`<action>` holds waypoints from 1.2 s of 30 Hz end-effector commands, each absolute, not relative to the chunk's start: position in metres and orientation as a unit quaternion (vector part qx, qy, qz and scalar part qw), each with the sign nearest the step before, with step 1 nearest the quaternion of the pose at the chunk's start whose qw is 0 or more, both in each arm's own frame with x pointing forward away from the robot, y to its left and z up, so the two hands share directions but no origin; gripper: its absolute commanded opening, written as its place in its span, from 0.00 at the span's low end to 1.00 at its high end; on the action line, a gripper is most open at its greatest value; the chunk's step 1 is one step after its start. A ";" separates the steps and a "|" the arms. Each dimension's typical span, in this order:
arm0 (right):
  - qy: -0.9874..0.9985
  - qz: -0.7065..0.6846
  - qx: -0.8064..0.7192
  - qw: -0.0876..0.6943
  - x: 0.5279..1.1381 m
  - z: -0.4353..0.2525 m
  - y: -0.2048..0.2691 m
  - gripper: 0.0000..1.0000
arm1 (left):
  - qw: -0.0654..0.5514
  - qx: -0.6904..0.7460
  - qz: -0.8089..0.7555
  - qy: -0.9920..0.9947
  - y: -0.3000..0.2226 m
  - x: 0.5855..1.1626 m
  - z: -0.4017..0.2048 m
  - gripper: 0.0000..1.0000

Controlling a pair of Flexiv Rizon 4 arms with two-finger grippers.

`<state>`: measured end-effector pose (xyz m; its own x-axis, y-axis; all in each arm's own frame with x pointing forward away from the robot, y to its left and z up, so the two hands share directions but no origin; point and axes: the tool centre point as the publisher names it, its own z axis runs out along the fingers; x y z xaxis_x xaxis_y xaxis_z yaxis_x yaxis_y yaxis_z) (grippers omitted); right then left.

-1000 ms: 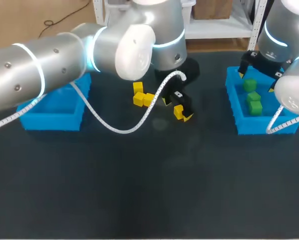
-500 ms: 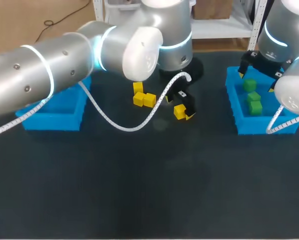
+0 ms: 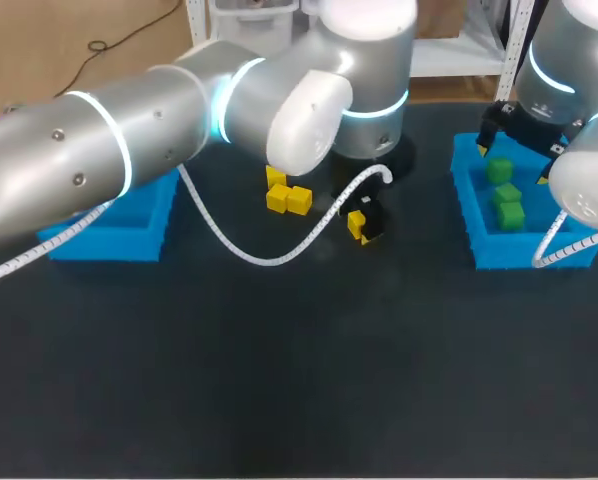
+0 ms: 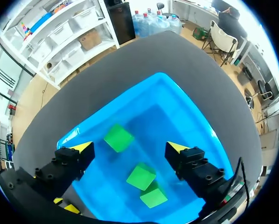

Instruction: Put the green cubes in the right bin and the yellow cubes in the left bin.

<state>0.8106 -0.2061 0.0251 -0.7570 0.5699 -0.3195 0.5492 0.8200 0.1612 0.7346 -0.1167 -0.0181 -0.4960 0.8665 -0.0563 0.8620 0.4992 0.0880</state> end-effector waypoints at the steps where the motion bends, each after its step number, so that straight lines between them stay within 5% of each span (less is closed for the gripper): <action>1: 0.937 0.029 0.298 0.180 0.810 0.025 -0.206 1.00 | 0.046 0.489 0.030 0.870 -0.116 0.735 -0.018 0.00; 9: 0.937 0.029 0.298 0.180 0.810 0.025 -0.206 1.00 | 0.090 0.453 0.029 0.887 -0.077 0.745 0.008 0.00; 20: 0.937 0.029 0.298 0.180 0.810 0.025 -0.206 1.00 | 0.214 0.309 0.048 0.926 0.045 0.763 0.109 0.00; 36: 0.937 0.029 0.298 0.180 0.810 0.025 -0.206 1.00 | 0.210 0.119 0.075 0.968 0.202 0.719 0.102 0.00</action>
<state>0.8106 -0.2060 0.0251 -0.7570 0.5699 -0.3195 0.5492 0.8200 0.1613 0.7609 0.1745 0.1089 -0.9565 0.2397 -0.1663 0.1993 0.9532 0.2275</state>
